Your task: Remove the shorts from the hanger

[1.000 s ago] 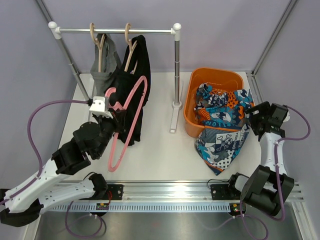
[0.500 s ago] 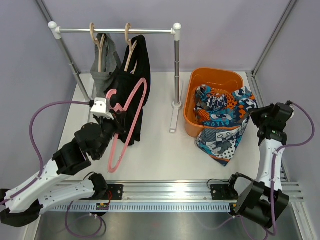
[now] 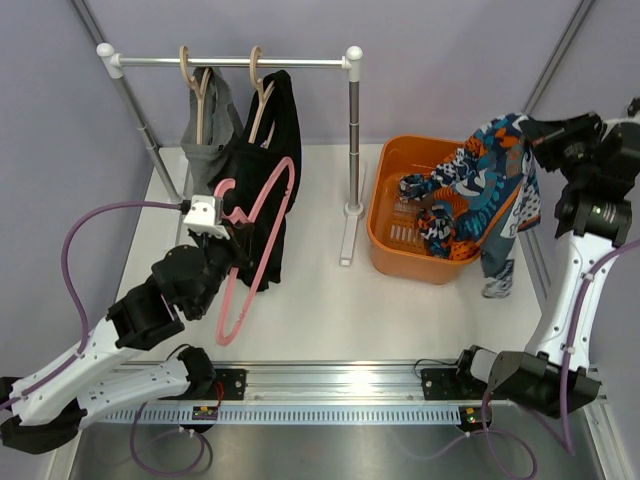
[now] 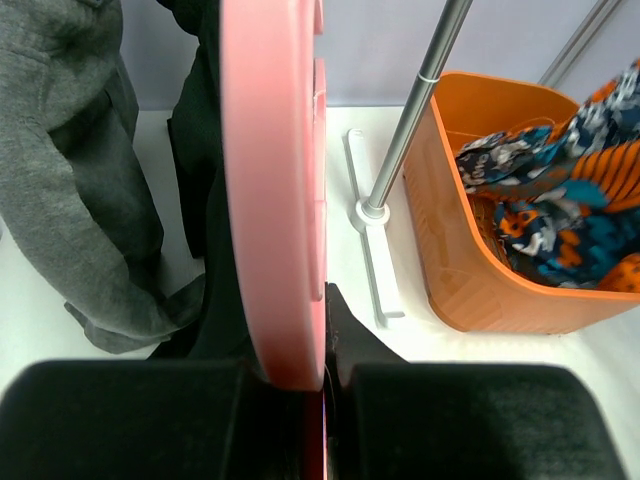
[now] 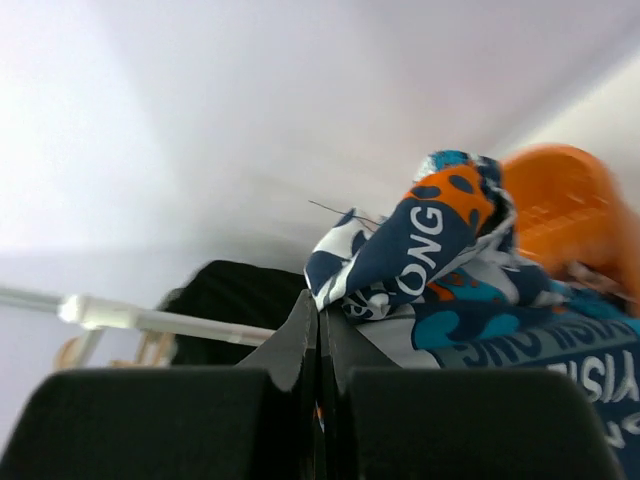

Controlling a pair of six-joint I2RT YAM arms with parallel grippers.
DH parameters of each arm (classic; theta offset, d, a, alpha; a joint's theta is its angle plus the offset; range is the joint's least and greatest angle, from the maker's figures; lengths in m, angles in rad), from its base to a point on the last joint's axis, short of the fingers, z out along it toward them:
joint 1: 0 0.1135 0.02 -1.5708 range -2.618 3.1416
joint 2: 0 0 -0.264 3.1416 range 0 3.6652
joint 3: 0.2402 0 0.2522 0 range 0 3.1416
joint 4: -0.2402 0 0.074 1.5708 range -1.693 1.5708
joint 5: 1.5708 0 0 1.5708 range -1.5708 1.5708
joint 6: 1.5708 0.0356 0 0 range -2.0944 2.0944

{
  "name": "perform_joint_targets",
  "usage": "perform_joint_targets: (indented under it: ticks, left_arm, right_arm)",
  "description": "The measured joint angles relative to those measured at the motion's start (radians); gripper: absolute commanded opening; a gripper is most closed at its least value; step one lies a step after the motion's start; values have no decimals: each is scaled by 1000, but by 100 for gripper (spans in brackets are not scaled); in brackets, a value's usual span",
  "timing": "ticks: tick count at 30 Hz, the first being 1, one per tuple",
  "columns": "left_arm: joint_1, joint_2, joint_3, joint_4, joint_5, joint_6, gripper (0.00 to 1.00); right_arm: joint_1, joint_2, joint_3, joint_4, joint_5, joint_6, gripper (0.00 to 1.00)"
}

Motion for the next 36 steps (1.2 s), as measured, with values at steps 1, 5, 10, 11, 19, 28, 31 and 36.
perform_joint_targets:
  ticks: [1, 5, 10, 11, 19, 28, 31, 36]
  left_arm:
    - [0, 3, 0, 0, 0, 0, 0]
    - [0, 22, 0, 0, 5, 0, 0]
    - [0, 44, 0, 0, 13, 1, 0]
    - [0, 45, 0, 0, 14, 1, 0]
    - [0, 46, 0, 1, 14, 2, 0]
    - [0, 50, 0, 10, 23, 0, 0]
    - [0, 57, 0, 11, 29, 0, 0]
    - [0, 73, 0, 14, 37, -7, 0]
  right_arm:
    - [26, 45, 78, -2, -5, 7, 0]
    - [163, 232, 382, -43, 24, 3, 0]
    - [288, 428, 684, -74, 47, -2, 0]
    - [299, 467, 733, -75, 51, -2, 0]
    - [374, 579, 744, -70, 89, 3, 0]
    - [382, 386, 168, 0, 200, -53, 0]
    - [383, 325, -14, -9, 259, -88, 0]
    - [393, 297, -203, -31, 355, -147, 0]
